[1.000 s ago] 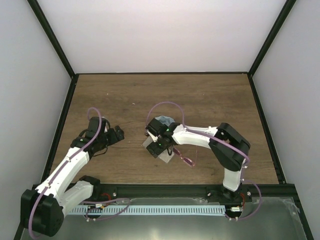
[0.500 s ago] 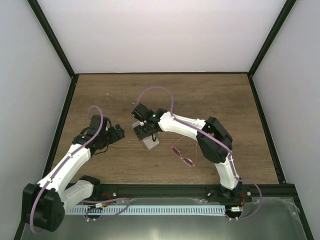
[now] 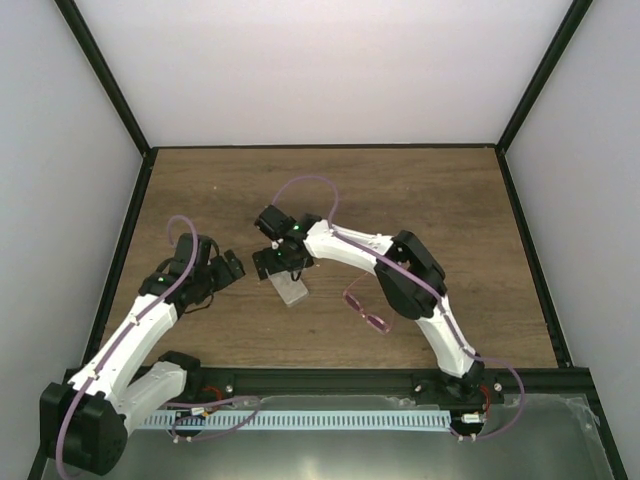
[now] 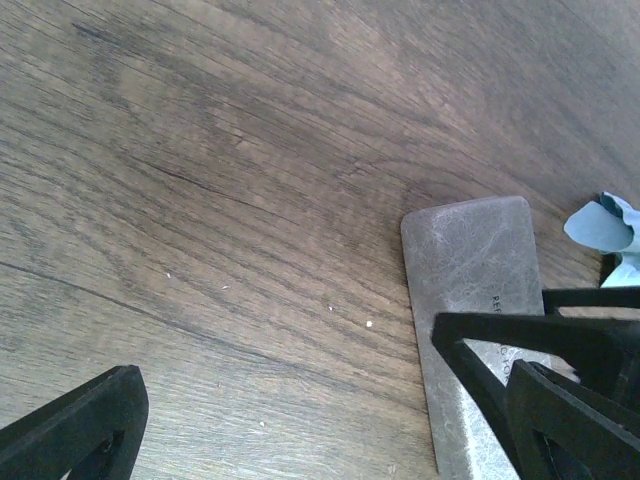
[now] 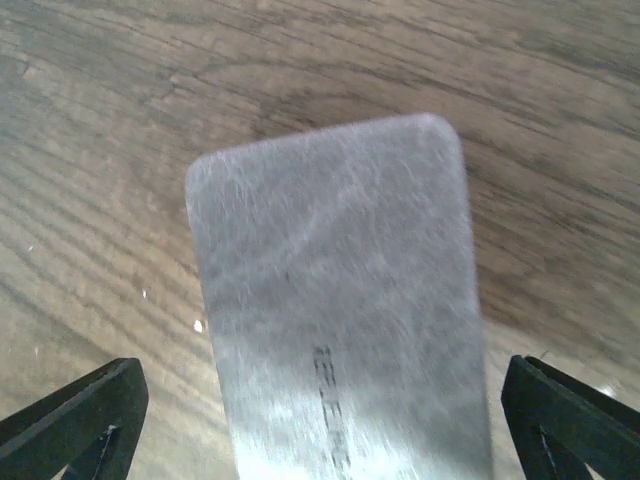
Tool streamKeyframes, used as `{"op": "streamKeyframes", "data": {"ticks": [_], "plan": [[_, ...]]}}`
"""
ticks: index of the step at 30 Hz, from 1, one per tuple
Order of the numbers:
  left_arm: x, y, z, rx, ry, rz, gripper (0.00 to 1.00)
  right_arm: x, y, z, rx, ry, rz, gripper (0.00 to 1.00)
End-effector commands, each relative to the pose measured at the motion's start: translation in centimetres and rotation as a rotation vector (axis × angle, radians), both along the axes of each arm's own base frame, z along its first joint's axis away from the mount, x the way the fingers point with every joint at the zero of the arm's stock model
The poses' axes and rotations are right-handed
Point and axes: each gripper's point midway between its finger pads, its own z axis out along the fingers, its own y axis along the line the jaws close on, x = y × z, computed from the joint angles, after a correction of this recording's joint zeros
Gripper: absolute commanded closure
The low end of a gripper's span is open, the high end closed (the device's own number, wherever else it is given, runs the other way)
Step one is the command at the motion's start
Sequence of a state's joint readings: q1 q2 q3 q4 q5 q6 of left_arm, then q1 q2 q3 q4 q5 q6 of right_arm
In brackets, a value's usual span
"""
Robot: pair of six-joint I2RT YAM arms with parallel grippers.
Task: Organize the sunglasses
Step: Move the sunglasses case at the center of the board, then pick up the sunglasses case from the center of the board.
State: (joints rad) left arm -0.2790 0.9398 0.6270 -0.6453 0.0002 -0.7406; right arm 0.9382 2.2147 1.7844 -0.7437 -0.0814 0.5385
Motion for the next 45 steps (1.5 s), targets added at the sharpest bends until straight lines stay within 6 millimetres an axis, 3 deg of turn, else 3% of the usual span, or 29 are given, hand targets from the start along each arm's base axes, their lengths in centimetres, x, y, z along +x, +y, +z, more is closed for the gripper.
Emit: {"op": "streamKeyframes", "data": {"ticks": [1,4,9,16,32,38,43,45], "plan": [[0.0,0.4,0.6,0.003,-0.012,0.025,0.0,0.6,-0.9,5.5,0.095,-0.104,-0.022,0.0],[0.1,0.2,0.6,-0.009,-0.01,0.028,0.0,-0.1,-1.5,5.7,0.105,-0.12,0.028,0.0],[0.2,0.1,0.9,-0.028,-0.024,0.034,0.0,-1.3,-2.4,3.7,0.059,-0.113,0.097,0.0],[-0.2,0.2,0.8,-0.008,-0.018,0.009,0.0,-1.4,-2.1,1.9,0.017,-0.105,0.144,0.0],[-0.9,0.0,-0.7,-0.005,0.01,-0.026,0.0,-1.7,-1.3,0.1,-0.037,-0.089,0.185,0.03],[-0.8,-0.2,-0.8,-0.005,0.011,-0.045,0.0,-1.5,-1.6,-0.6,-0.065,-0.082,0.172,0.18],[-0.8,-0.4,-0.8,-0.01,0.013,-0.05,0.0,-1.1,-1.2,0.6,-0.043,-0.099,0.151,0.43],[-0.8,-0.5,-0.8,-0.016,0.012,-0.054,0.0,-0.9,-0.9,1.5,-0.026,-0.107,0.139,0.47]]}}
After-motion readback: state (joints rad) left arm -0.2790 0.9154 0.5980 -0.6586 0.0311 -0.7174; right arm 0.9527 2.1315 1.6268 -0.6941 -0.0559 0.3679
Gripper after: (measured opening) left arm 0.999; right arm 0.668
